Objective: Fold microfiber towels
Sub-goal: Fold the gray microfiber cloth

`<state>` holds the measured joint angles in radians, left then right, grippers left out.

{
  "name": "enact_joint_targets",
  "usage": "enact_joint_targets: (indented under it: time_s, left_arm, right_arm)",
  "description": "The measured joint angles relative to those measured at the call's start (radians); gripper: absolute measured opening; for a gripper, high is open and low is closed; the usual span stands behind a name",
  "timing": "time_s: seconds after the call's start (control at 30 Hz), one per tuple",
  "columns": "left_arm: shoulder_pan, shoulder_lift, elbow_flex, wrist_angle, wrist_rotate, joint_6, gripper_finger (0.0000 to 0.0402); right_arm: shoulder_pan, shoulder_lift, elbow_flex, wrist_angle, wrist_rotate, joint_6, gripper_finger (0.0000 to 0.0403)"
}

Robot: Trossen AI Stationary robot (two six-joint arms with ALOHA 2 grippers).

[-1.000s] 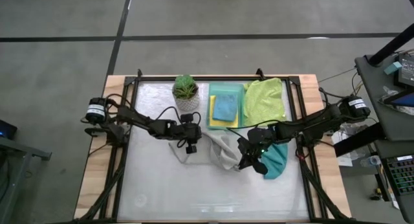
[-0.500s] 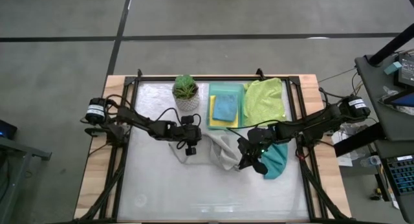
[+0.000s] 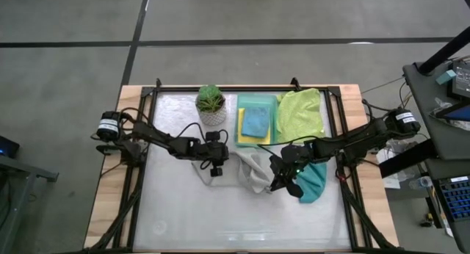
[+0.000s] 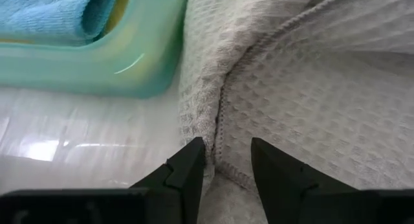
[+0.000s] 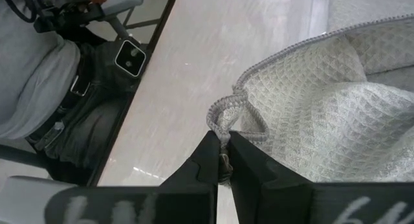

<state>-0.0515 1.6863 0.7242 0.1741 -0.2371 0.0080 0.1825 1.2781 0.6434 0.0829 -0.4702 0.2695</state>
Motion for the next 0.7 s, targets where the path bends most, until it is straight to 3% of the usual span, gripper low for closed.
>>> enact_joint_targets:
  time_s: [0.13,0.33,0.53,0.7]
  left_arm:
    - [-0.013,0.0,0.0,0.0,0.0,0.006,0.009]
    - [-0.018,0.0,0.0,0.0,-0.003,0.006,0.0009]
    - [-0.043,-0.022,0.0,-0.008,-0.03,0.025,0.0002]
    - [-0.086,-0.112,0.0,-0.08,-0.032,0.039,0.0001]
  right_arm:
    - [0.0,0.0,0.0,-0.001,0.0,-0.001,0.0013]
    - [0.0,0.0,0.0,-0.001,0.002,-0.019,0.0013]
    - [0.0,0.0,0.0,-0.001,0.001,-0.008,0.0013]
    - [0.0,-0.027,0.0,-0.005,0.001,0.019,0.0013]
